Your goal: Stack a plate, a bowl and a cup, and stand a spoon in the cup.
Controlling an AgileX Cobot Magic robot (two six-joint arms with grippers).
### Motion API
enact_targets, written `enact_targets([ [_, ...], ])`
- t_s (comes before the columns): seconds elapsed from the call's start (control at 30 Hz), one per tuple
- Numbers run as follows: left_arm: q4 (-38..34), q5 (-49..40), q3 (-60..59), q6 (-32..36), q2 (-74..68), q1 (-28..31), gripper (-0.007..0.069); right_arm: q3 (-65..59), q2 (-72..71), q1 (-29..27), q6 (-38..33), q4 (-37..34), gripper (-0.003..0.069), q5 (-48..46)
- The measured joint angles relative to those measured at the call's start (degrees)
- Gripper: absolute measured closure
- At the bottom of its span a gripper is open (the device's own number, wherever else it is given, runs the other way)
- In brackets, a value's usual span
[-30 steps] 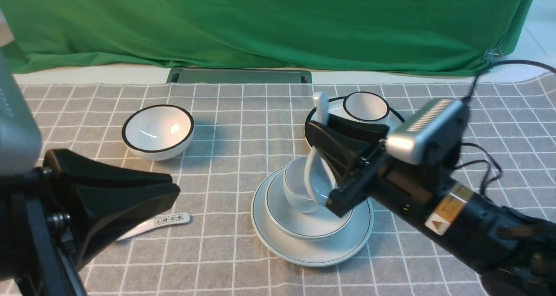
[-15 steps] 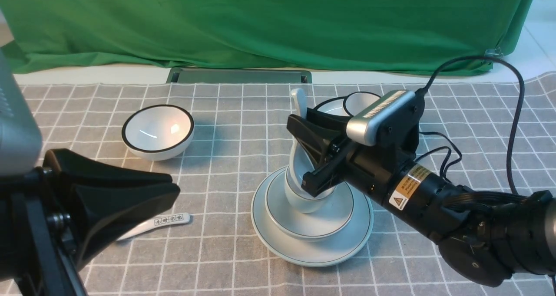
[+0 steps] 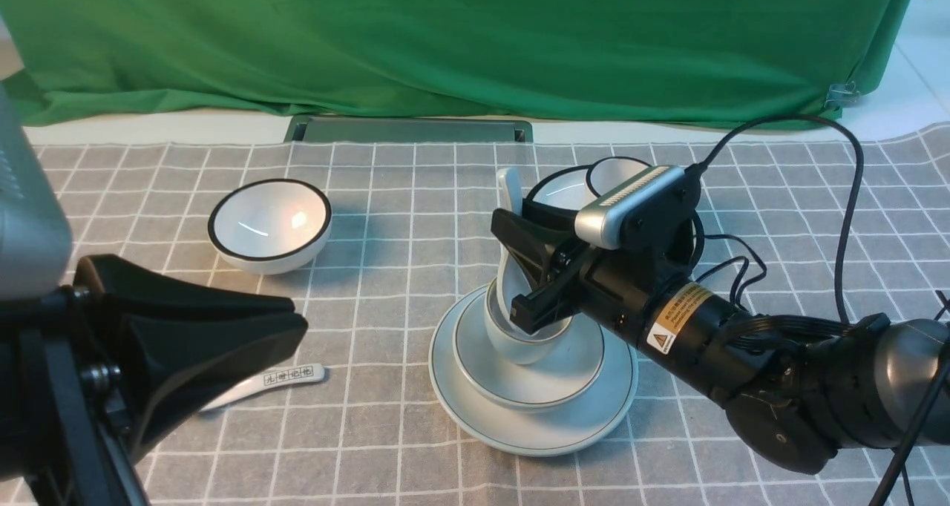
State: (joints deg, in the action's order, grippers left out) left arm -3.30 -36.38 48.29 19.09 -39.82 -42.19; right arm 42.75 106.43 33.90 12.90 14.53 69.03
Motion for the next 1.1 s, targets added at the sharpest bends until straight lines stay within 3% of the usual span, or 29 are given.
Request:
enact_targets([
  [0.6,0.1,-1.0,0.0,0.1,0.0,0.0,0.0615,-0.1,0.0,0.0,-0.8,0.0,0.0405,0.0],
  [0.87,2.4,-1.4,-0.1,0.1,0.0,0.0,0.0615,-5.0,-7.7,0.0,4.8,4.8,0.0405,-0.9],
  [1.0,2.6,1.9,-2.1,-0.3,0.6,0.0,0.0615,-5.3,-16.4,0.0,11.1,10.2,0.0406,-9.8],
  [1.1,1.5,7.9,-6.7,-2.8,2.6,0.0,0.0615,-5.4,-25.6,0.3,18.6,17.6,0.041,-24.3],
])
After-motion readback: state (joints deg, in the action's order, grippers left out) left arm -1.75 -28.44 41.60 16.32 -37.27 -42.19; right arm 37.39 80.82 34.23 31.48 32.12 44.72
